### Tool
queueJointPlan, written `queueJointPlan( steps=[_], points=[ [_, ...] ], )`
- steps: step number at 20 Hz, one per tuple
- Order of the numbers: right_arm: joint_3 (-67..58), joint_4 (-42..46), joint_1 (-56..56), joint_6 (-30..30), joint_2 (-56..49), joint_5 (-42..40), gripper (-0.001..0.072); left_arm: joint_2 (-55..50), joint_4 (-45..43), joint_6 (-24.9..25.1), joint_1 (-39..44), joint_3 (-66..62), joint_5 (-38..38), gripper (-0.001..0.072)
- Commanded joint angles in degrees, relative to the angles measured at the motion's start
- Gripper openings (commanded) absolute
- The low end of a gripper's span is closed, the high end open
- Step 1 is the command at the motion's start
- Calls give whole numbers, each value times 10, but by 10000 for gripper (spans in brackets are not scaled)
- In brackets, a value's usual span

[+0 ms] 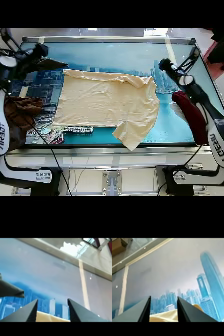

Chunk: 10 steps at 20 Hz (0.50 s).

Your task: Fold the shirts.

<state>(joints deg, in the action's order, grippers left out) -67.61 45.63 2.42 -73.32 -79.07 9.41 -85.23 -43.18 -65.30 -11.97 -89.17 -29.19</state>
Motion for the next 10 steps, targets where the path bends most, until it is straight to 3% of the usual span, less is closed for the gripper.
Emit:
queueJointPlan(
  steps=[1, 3, 5, 7, 10],
  points=[
    [3, 142, 63, -25, 112, 192, 381, 84, -56, 38, -56, -19, -117, 339],
    [37, 212, 111, -67, 183, 320, 381, 134, -98, 56, -101, 23, -230, 340],
    [126, 221, 148, -79, 257, 400, 382, 186, -84, 58, -150, 131, -264, 340],
    [242, 199, 167, -80, 325, 441, 382, 241, -18, 58, -192, 283, -248, 342],
    [393, 87, 172, -120, 391, 421, 389, 281, 87, 67, -214, 442, -171, 342]
  ],
)
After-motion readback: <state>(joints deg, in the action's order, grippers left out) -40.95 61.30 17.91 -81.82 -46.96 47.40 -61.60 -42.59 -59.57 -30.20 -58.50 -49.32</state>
